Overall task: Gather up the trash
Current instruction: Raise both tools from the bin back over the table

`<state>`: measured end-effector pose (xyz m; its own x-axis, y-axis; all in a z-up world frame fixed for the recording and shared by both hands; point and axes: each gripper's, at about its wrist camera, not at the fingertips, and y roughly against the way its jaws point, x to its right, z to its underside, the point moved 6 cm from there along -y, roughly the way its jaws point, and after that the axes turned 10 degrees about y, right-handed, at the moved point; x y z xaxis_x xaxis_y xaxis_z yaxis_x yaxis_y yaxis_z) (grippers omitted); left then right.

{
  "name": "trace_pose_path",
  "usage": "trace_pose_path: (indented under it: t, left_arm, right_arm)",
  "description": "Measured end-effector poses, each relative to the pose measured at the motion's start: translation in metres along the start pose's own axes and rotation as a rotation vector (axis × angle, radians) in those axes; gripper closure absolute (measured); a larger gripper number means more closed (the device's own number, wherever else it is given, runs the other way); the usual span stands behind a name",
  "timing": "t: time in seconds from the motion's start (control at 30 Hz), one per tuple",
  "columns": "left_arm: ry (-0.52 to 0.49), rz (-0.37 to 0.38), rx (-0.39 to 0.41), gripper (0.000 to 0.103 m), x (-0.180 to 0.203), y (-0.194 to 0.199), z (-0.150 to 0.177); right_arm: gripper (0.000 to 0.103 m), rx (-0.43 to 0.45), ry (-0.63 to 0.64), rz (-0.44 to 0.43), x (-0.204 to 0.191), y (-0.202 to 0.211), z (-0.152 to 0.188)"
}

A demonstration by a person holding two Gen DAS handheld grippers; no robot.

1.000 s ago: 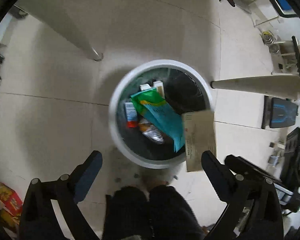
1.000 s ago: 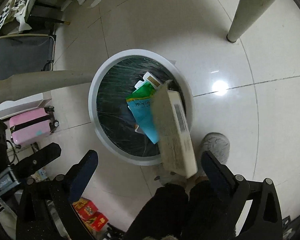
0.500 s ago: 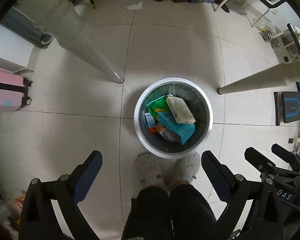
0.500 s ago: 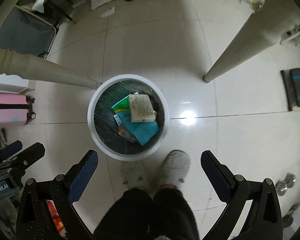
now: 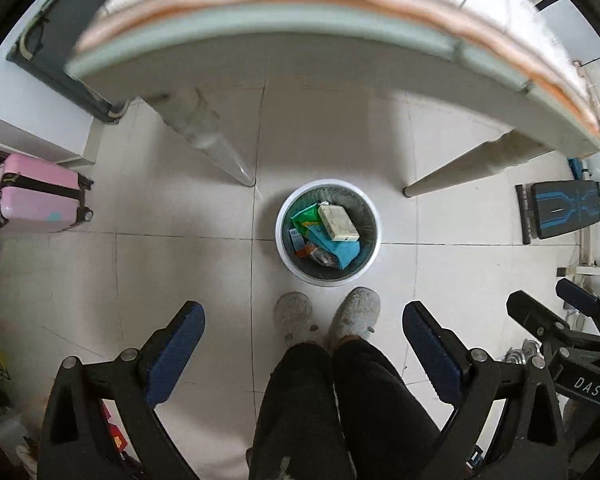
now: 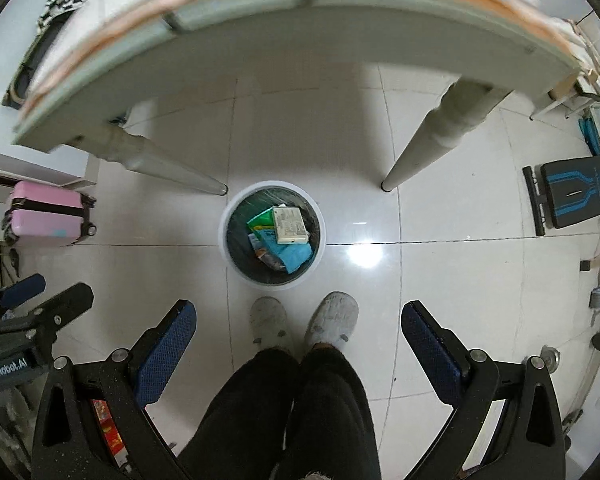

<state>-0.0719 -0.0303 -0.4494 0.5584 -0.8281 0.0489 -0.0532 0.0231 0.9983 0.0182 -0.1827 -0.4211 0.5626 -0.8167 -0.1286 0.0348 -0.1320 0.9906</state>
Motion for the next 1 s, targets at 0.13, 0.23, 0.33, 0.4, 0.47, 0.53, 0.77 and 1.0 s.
trace_pose_path:
  t: [0.13, 0.23, 0.33, 0.4, 0.47, 0.53, 0.77, 1.0]
  left_arm:
    - [-0.022, 0.016, 0.029, 0.002, 0.000, 0.045, -0.002]
    - [-0.041, 0.019, 0.056, 0.002, 0.002, 0.076, -0.008]
    - [-0.054, 0.016, 0.102, 0.002, 0.002, 0.104, -0.019]
    - [-0.050, 0.016, 0.149, 0.002, 0.002, 0.123, -0.034]
    - [-0.028, 0.015, 0.181, 0.002, 0.004, 0.139, -0.053]
    - [-0.011, 0.015, 0.227, 0.002, 0.009, 0.153, -0.074]
    - [0.055, 0.000, 0.355, 0.000, 0.037, 0.182, -0.177]
    - [0.151, -0.058, 0.359, 0.000, 0.096, 0.166, -0.323]
  right_arm:
    - [0.000, 0.024, -0.004, -0.007, -0.010, 0.059, 0.002]
    - [0.000, 0.051, -0.004, -0.005, -0.018, 0.098, 0.000]
    - [0.000, 0.080, -0.013, -0.026, -0.026, 0.135, -0.008]
    - [0.000, 0.107, -0.019, -0.039, -0.029, 0.156, -0.017]
    - [0.000, 0.137, -0.039, -0.055, -0.027, 0.173, -0.033]
    - [0.000, 0.158, -0.053, -0.071, -0.026, 0.184, -0.051]
    - [0.000, 0.261, -0.089, -0.077, 0.015, 0.224, -0.179]
    - [0.000, 0.264, -0.050, -0.020, 0.106, 0.216, -0.373]
